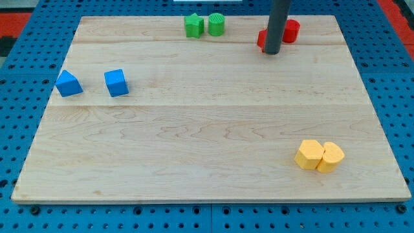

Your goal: Move your arm to the bottom right of the cube

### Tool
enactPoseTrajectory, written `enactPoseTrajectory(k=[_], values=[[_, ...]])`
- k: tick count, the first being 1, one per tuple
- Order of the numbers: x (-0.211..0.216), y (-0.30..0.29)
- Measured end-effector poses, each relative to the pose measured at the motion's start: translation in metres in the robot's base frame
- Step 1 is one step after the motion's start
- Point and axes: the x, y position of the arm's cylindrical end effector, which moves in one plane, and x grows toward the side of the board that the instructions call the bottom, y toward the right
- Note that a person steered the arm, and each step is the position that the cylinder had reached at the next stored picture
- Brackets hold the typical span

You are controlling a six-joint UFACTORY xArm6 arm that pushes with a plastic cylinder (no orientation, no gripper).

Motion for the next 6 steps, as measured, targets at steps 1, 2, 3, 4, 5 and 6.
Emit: enactPoseTrajectory(k=[1,2,3,4,5,6], values=[[0.012,0.006],[0.061,-0.003],[0.103,-0.069],[0.141,-0.143],[0.171,-0.197],[0.163,-0.285]])
